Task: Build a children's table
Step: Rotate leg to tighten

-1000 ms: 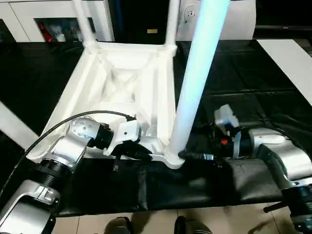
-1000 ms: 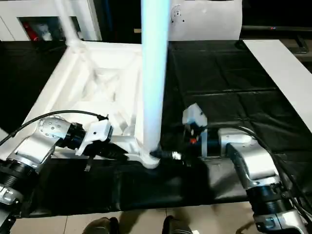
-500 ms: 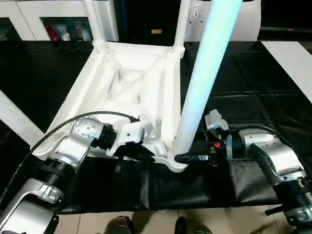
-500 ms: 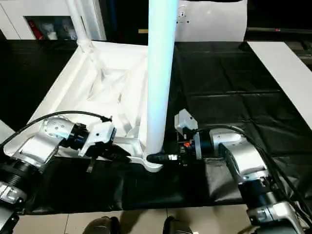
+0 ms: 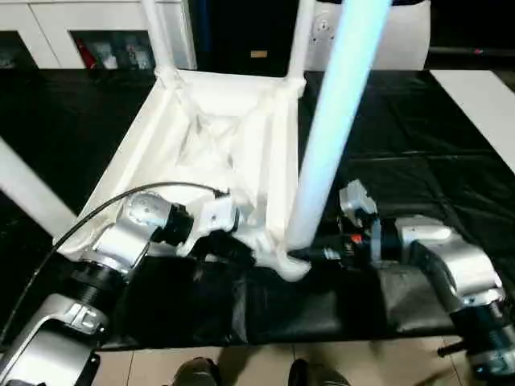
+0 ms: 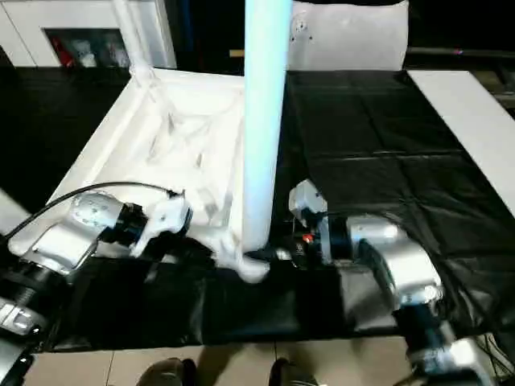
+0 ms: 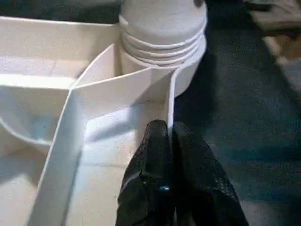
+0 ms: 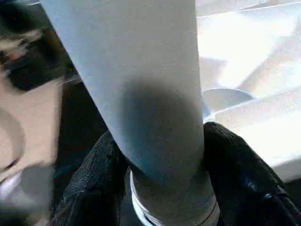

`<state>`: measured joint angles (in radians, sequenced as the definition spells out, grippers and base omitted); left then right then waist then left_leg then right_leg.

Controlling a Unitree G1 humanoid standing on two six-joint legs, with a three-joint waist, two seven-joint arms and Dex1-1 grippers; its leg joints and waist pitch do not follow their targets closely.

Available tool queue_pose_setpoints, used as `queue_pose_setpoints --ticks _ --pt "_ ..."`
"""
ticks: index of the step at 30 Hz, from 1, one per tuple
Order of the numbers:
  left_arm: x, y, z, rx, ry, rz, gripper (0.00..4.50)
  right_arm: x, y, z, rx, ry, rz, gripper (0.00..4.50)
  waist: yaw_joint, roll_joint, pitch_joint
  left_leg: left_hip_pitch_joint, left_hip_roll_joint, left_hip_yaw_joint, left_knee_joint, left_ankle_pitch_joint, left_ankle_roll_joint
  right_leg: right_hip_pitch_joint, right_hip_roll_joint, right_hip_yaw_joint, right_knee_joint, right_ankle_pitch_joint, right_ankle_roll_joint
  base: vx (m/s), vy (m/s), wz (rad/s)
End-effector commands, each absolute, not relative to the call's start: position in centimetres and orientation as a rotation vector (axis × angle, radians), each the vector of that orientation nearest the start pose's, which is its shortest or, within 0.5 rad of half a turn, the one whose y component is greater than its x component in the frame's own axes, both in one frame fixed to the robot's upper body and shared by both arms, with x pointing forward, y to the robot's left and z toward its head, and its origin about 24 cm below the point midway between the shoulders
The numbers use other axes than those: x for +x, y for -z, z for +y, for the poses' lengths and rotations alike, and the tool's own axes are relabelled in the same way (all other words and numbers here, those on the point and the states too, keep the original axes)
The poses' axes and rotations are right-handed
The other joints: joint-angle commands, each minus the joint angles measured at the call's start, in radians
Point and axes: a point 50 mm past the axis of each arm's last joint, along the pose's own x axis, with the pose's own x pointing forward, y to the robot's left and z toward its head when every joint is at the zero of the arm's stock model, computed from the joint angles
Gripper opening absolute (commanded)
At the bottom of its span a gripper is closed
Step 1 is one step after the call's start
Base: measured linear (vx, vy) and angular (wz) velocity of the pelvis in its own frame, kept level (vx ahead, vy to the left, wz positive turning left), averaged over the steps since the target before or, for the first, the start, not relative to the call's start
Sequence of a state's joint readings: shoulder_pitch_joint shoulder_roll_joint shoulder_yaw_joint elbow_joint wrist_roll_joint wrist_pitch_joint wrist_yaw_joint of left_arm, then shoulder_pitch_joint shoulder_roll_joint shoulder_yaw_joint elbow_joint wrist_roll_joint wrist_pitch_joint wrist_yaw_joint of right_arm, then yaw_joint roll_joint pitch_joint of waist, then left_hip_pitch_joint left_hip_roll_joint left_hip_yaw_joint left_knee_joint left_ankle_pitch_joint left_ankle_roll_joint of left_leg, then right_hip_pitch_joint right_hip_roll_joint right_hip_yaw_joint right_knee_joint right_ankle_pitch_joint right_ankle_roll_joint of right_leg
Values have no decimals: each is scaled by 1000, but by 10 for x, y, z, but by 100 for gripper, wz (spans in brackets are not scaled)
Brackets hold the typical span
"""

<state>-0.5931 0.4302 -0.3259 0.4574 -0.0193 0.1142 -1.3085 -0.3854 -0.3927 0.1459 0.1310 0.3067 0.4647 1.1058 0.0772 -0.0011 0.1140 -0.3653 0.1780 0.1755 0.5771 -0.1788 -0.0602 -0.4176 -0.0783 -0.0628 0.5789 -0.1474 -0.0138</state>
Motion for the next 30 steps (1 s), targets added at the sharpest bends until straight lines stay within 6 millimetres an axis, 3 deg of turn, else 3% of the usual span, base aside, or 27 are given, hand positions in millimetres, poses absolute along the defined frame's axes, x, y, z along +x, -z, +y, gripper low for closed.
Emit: queue_pose_setpoints --ticks 1,4,6,8,10,14,16,18,19,20,23,24,26,30 --pt "314 -76 99 407 1426 349 0 286 -74 -107 84 -1201 350 212 -10 -7 -63 10 44 -16 -75 -257 14 52 -71 43 -78 -495 -173 0 0 0" --pt "320 -75 80 363 1339 350 0 296 -78 -84 187 -1045 343 211 -32 -3 -56 5 37 -24 -79 -302 -3 49 -69 36 -90 -590 -129 -17 3 -4" --pt "323 -76 73 347 1299 350 0 300 -80 -76 216 -982 351 211 -52 -6 -56 3 31 -31 -77 -326 -12 47 -71 28 -104 -674 -82 -26 5 -5" --pt "329 -78 67 321 1229 349 0 304 -82 -65 239 -903 359 211 -59 0 -54 6 30 -32 -75 -336 -3 41 -72 26 -112 -682 -73 0 0 0" --pt "333 -80 62 309 1179 346 0 307 -84 -57 251 -857 360 211 -67 -2 -56 9 28 -31 -73 -337 0 37 -67 24 -116 -668 -74 0 0 0" --pt "339 -86 55 311 1057 336 0 313 -85 -43 247 -714 353 211 -73 4 -56 11 33 -30 -79 -347 3 31 -62 27 -108 -589 -102 0 0 0" --pt "339 -86 54 313 1044 335 0 313 -88 -41 257 -697 327 267 -73 4 -57 14 34 -30 -81 -357 6 34 -63 28 -108 -562 -108 0 0 0" --pt "338 -87 55 315 1052 336 0 314 -91 -42 284 -674 308 280 -74 7 -62 3 38 -29 -85 -318 15 43 -64 34 -96 -447 -139 0 0 0" --pt "337 -87 55 317 1059 336 0 314 -92 -42 291 -667 301 287 -73 6 -64 4 39 -27 -85 -302 16 44 -62 36 -90 -398 -158 0 0 0" --pt "335 -87 57 304 1075 332 0 314 -93 -47 280 -657 289 317 -73 6 -67 4 39 -24 -83 -279 22 47 -62 39 -84 -346 -178 0 0 0" --pt "329 -85 65 320 1123 336 0 310 -93 -64 219 -693 255 337 -67 6 -74 4 38 -16 -75 -206 48 55 -62 42 -73 -233 -218 0 0 0" --pt "329 -85 65 320 1123 336 0 310 -93 -64 219 -693 255 337 -67 6 -74 4 38 -16 -75 -206 48 55 -62 42 -73 -233 -218 0 0 0" --pt "325 -83 73 343 1160 340 0 307 -92 -82 136 -729 217 368 -62 1 -79 -4 36 -12 -68 -118 91 65 -62 41 -61 -129 -240 0 0 0" --pt "323 -81 84 386 1202 333 0 302 -91 -102 66 -785 178 401 -54 2 -86 -7 35 -10 -59 -55 129 69 -61 42 -47 -21 -267 0 0 0"
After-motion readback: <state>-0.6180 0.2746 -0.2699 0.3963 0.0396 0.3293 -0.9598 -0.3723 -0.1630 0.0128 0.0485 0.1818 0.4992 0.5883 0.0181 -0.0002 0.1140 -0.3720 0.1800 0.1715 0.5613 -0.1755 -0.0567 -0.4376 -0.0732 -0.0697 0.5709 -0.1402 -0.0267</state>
